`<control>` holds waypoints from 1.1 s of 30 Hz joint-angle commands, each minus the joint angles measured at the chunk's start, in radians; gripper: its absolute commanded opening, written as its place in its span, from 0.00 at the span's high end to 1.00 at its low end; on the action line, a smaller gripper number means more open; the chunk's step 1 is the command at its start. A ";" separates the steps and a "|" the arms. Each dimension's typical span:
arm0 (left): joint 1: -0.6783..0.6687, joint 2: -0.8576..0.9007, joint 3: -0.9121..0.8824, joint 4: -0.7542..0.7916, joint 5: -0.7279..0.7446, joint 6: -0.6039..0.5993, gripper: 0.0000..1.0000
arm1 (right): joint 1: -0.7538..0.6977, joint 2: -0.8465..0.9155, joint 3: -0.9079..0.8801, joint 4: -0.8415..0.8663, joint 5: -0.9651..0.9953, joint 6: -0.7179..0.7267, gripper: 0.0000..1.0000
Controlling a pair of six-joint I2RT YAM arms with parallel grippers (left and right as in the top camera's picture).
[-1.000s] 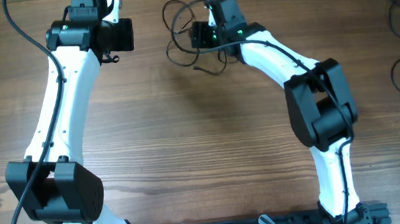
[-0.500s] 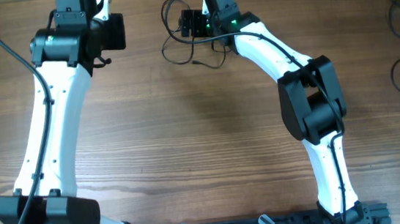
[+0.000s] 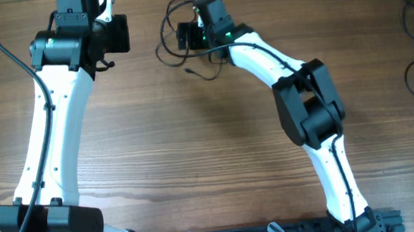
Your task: Untangle cables
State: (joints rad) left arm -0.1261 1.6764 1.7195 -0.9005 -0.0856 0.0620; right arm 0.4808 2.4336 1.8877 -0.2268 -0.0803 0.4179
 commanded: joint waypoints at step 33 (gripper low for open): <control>0.000 -0.019 -0.001 -0.018 -0.017 -0.007 0.48 | 0.023 -0.024 0.204 -0.343 0.268 -0.034 0.95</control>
State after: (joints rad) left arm -0.1261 1.6764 1.7195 -0.9203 -0.0856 0.0620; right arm 0.5072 2.4374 2.0010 -0.5301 0.0612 0.4206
